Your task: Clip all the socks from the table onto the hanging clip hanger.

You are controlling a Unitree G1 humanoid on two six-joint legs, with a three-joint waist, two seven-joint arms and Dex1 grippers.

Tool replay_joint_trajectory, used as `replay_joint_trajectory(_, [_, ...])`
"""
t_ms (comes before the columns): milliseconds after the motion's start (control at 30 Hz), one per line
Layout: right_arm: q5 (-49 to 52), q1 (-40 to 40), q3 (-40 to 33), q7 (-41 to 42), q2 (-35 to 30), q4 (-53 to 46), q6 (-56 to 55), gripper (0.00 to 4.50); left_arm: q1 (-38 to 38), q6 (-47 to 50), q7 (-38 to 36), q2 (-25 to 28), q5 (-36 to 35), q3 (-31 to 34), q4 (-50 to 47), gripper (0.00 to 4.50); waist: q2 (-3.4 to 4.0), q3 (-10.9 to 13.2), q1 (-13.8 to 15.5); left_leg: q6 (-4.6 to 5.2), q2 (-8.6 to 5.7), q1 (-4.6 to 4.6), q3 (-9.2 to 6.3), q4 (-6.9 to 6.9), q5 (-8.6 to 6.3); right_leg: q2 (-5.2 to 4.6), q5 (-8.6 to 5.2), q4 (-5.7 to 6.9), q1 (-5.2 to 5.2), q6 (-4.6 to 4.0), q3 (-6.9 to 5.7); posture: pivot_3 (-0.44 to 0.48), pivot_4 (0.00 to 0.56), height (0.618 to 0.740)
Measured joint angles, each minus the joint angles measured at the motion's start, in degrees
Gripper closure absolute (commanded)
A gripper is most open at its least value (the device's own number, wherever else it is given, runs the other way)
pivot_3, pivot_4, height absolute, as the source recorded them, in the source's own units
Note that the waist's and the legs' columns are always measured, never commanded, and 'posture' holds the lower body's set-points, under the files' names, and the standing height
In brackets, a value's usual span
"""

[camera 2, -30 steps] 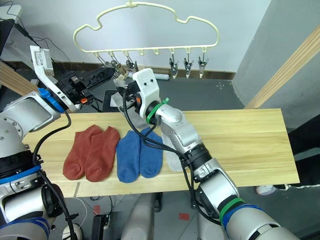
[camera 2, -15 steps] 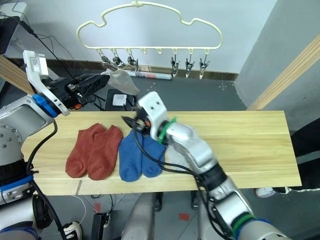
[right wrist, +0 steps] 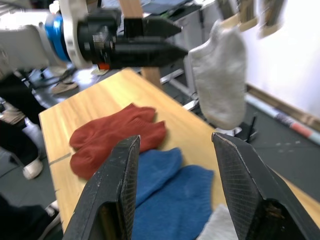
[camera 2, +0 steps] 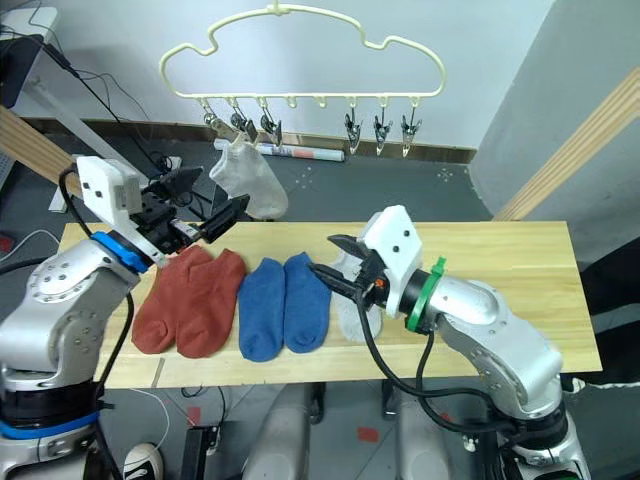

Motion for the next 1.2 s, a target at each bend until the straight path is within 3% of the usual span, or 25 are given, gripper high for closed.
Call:
replay_joint_trajectory(200, [6.9,2.0,-8.9,-0.5,-5.1,-4.4,3.6,2.13,-1.2,-5.1,8.2,-9.8,5.8,-1.9,1.7,0.02,-0.13,-0.1,-0.1,0.02,0.00,-0.04,-0.03,0.03,-0.01,0.01,0.01,0.01,0.03,0.00,-0.06,-0.045,0.413,0.735])
replay_joint_trajectory(400, [12.9,2.6,-14.2,-0.9,-9.3,-5.9,5.5,2.13,-3.3,-8.6,9.5,-13.1,8.9,-3.6,4.5,1.70,-0.15,-0.1,-0.5,0.05,0.00,-0.06,-0.03,0.04,-0.02,0.05,0.01,0.04,0.02,0.00,-0.10,-0.088,0.436,0.735])
replay_joint_trajectory(800, [28.1,4.5,-20.5,-5.6,-15.5,-8.5,5.1,2.13,-9.6,-13.4,11.9,-16.0,12.5,-4.4,14.0,1.70,-0.17,-0.1,-1.9,0.20,-0.04,-0.05,-0.01,0.12,-0.09,0.06,0.06,0.05,0.07,0.05,-0.08,-0.119,0.443,0.735])
replay_joint_trajectory(1167, [30.7,5.0,-19.8,-9.4,-18.6,-8.4,1.7,2.13,-12.4,-16.4,12.2,-16.6,12.7,-3.9,17.4,1.70,-0.17,-0.1,-2.6,0.16,-0.04,-0.05,-0.02,0.13,-0.06,0.08,0.06,0.07,0.08,0.06,-0.08,-0.118,0.445,0.735])
replay_joint_trajectory(1200, [30.9,5.2,-19.7,-9.5,-18.9,-8.4,1.6,2.13,-12.4,-16.8,12.2,-16.6,12.7,-3.9,17.7,1.88,-0.17,-0.1,-2.7,0.16,-0.04,-0.06,-0.02,0.13,-0.06,0.08,0.06,0.06,0.08,0.06,-0.08,-0.118,0.445,0.735])
